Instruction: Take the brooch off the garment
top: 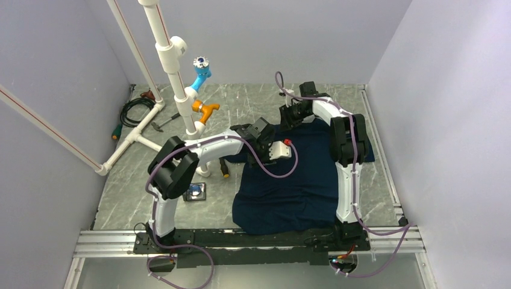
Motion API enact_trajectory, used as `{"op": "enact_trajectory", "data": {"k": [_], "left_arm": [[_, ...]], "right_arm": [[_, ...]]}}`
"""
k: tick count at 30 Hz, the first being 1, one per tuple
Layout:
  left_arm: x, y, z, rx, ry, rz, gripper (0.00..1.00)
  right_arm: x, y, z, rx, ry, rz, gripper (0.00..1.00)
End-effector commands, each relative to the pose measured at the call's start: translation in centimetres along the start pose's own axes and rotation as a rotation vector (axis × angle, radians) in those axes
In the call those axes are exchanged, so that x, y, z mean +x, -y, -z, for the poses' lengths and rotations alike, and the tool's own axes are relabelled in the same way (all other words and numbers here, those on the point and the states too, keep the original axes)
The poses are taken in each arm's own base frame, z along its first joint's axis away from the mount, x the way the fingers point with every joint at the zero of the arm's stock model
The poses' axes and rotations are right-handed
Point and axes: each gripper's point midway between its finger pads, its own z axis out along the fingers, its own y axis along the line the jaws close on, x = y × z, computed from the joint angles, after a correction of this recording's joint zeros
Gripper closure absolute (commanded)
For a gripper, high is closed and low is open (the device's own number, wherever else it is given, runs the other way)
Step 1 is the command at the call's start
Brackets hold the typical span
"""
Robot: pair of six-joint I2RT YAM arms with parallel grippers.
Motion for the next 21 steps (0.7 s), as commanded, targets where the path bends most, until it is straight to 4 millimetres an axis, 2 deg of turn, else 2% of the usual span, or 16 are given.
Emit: {"op": "enact_trajectory", "data": {"k": [1,6,9,13,17,21], "left_arm": [[-4.9,0.2,4.8,-0.005,0.154,0.029,0.49],[-6.3,-0.4,6.5,-0.044,0.178,0.037,0.47],[-6.5,-0.7,7.1,-0.062,0.179,0.043,0.47],[-6.3,-0.8,7.4,-0.079,0.179,0.044,0.48],[-6.0,-0.7,7.5,-0.085,0.172,0.044,0.48],[-5.8,-1.4,7.5,-0.118,0.165,0.055,0.48]], "right_arm": [[-0.8,2.8,-0.5,0.122,0.001,-0.044,0.57],[-3.7,4.8,-0.6,0.193,0.075,-0.066,0.54],[-4.3,6.1,-1.4,0.206,0.062,-0.087,0.54],[-6.4,7.8,-1.4,0.256,0.094,-0.084,0.54],[-8.3,8.3,-1.1,0.277,0.142,-0.063,0.53],[-10.0,8.5,-0.8,0.284,0.199,-0.032,0.43]]}}
